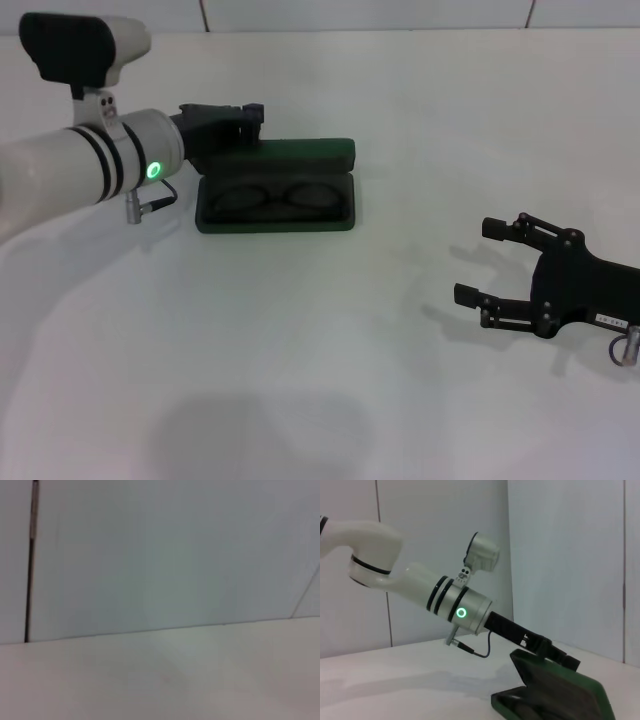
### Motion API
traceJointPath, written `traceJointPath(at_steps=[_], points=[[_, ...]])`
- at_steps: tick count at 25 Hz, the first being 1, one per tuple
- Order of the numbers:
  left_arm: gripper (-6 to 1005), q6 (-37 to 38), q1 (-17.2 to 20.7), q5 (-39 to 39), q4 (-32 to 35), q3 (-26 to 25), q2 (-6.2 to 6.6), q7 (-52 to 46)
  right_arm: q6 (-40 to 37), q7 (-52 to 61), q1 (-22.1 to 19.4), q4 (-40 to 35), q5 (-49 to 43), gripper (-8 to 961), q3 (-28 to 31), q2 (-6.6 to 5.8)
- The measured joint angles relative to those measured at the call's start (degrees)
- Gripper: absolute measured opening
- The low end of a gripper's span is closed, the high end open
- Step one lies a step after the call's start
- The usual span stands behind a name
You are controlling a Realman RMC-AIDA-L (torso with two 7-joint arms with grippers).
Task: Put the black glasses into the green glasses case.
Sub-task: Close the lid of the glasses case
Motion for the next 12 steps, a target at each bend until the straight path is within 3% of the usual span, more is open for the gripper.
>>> traceJointPath(at_steps=[7, 12], points=[[46, 3.1, 2.8, -7.4, -0.2, 0.0, -0.01, 8.5, -0.1, 0.0, 0.2, 0.0, 0.0, 883, 0.0, 0.05], [47, 4.8, 3.6, -8.1, 0.1, 0.1, 0.07, 9.6, -0.1, 0.0, 0.3, 0.0, 0.0, 883, 0.0, 0.09]])
